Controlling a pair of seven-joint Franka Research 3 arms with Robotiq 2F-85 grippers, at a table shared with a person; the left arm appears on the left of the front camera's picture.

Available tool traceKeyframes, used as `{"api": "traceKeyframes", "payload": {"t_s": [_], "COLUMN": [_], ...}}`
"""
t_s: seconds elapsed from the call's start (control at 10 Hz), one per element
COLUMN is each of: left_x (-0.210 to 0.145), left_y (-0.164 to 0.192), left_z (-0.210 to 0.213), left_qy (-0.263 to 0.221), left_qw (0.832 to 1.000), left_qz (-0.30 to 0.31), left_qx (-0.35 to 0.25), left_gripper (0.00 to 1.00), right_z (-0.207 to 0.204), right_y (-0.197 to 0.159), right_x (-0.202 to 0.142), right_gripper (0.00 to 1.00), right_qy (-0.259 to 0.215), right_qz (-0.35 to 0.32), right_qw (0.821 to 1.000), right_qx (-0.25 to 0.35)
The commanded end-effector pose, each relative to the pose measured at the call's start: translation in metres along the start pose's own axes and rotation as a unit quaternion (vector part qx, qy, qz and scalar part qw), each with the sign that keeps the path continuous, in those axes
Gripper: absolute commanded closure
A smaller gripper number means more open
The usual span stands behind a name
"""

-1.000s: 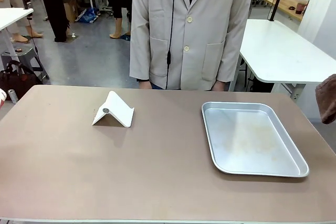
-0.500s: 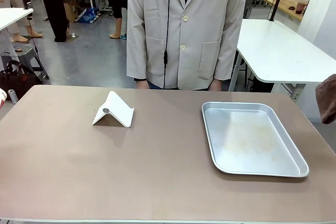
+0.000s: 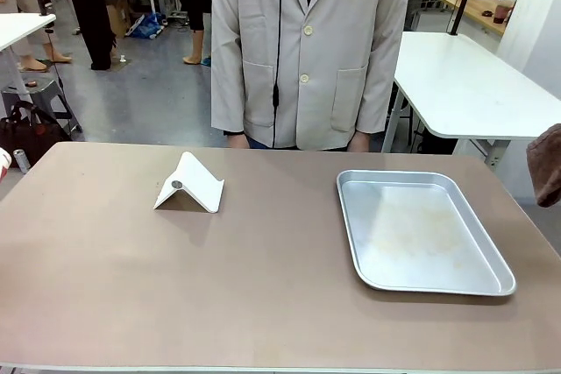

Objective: Clean the surface of the table.
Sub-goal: Return the Lint Roller and towel to their original positions.

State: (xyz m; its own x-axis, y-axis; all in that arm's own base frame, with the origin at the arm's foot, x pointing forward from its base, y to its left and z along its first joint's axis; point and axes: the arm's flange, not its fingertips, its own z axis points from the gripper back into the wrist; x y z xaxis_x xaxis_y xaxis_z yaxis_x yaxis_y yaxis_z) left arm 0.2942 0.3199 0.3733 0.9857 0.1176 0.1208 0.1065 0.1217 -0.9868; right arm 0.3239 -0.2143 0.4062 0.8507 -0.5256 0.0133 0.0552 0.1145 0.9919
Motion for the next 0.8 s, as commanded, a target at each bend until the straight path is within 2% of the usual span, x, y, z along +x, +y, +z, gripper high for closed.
{"api": "traceKeyframes", "payload": {"t_s": [0.0,0.1,0.3,0.7], "left_x": [0.002,0.011,0.03,0.077], "left_y": [-0.013,-0.034,-0.067,-0.12], "left_z": [-0.008,-0.028,-0.064,-0.173], "left_qy": [-0.016,0.007,0.037,0.122], "left_qw": [1.0,1.0,0.999,0.992], "left_qz": [0.001,-0.01,-0.019,-0.025], "left_qx": [-0.023,-0.026,-0.019,0.023], "left_gripper": [0.78,0.78,0.78,0.78], "right_z": [-0.004,-0.027,-0.07,-0.173], "right_y": [0.01,0.025,0.047,0.098], "right_x": [-0.008,-0.014,-0.024,-0.06], "right_gripper": [0.89,0.89,0.89,0.89], "right_qy": [-0.013,-0.002,0.055,0.125], "right_qz": [0.011,0.023,0.047,0.112], "right_qw": [1.0,1.0,0.997,0.985], "right_qx": [-0.001,-0.011,-0.038,-0.028]}}
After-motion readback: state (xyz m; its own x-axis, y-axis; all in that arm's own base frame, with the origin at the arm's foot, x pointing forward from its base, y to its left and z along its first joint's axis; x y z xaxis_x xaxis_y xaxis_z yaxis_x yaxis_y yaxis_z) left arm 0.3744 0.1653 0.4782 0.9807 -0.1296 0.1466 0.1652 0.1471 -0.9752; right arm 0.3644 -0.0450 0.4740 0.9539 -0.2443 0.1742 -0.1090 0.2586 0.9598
